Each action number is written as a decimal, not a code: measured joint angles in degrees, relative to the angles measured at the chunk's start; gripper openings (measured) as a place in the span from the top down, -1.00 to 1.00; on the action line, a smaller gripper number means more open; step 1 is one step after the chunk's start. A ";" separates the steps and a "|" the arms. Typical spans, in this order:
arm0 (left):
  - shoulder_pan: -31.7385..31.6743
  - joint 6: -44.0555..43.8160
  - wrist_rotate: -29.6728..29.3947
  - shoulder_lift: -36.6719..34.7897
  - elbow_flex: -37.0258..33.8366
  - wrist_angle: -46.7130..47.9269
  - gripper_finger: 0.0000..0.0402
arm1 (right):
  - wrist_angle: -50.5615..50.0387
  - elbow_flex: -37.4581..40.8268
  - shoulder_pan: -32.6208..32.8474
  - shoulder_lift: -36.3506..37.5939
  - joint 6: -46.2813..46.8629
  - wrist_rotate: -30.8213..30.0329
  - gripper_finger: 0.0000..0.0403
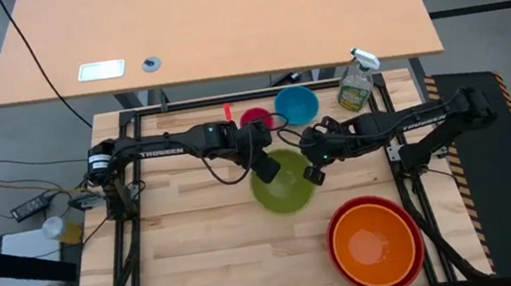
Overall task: Nest bowls inside each other
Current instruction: Stack the green bowl into the orange bowl, then stack the pink bowl into the green bowl
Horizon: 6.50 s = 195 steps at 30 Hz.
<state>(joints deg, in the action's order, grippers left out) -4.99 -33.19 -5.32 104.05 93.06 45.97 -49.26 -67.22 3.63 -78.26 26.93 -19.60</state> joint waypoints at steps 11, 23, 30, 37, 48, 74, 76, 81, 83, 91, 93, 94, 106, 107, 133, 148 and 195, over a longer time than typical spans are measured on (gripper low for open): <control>1.40 1.01 -0.19 0.15 -1.88 1.33 0.87 | 6.26 4.57 -2.91 0.26 3.91 5.24 0.31; 2.62 -2.34 -2.01 0.26 -4.26 0.96 0.92 | 17.43 10.75 -1.02 0.39 8.32 10.29 0.18; 2.56 -3.42 -2.54 0.26 -4.28 -0.92 0.89 | 14.85 9.05 -0.69 0.61 9.26 9.07 0.18; 2.60 -4.33 -1.79 0.24 -4.31 -6.80 0.90 | 14.40 11.60 -0.67 0.15 9.47 6.51 0.19; 2.80 -2.69 -0.01 0.20 -4.37 -10.71 0.70 | 13.41 11.75 -0.90 0.13 9.20 5.32 0.91; 4.07 11.25 6.92 -5.33 -4.23 -17.39 -0.27 | -6.34 11.74 -0.09 16.62 4.32 20.10 0.90; 3.76 12.47 5.80 -5.22 -4.24 -16.82 -0.27 | -6.06 11.74 1.30 19.81 4.83 20.10 0.90; 2.67 14.12 3.85 -4.94 -4.24 -16.63 -0.27 | -3.97 11.72 7.16 25.43 4.47 23.92 0.89; 2.19 14.61 3.82 -4.94 -4.24 -16.66 -0.27 | -4.62 11.69 10.42 26.17 4.40 25.97 0.89; 1.51 16.40 2.02 -4.70 -4.26 -16.57 -0.27 | -7.20 11.69 24.52 19.45 3.55 25.32 0.89; 1.53 16.28 1.82 -4.61 -4.31 -16.35 -0.27 | -7.67 11.69 27.09 16.33 3.44 24.12 0.89; 1.53 16.18 1.39 -4.61 -4.31 -16.37 -0.27 | -8.24 11.69 28.26 14.71 3.34 23.42 0.89; 1.51 15.82 -2.31 -4.61 -4.31 -12.05 -0.27 | -9.37 11.74 33.61 3.30 10.13 21.30 0.65; 1.51 15.79 -2.77 -4.61 -4.31 -11.63 -0.27 | -9.06 11.74 33.72 3.37 10.93 21.45 0.61; -1.65 13.45 -7.09 -4.59 -11.04 -7.33 -0.27 | -16.68 11.69 32.99 19.54 10.99 17.66 0.07; -6.88 20.75 -2.14 -4.55 -12.41 -12.93 -0.27 | -25.84 7.77 31.34 9.31 13.87 14.90 0.07; -27.80 -4.75 13.71 8.82 -21.89 -33.05 0.13 | -21.22 2.81 21.23 14.36 19.38 -6.07 0.07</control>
<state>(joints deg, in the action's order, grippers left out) -32.80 -37.94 8.39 112.87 71.17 12.92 -70.48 -64.41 24.86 -63.90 46.30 -25.67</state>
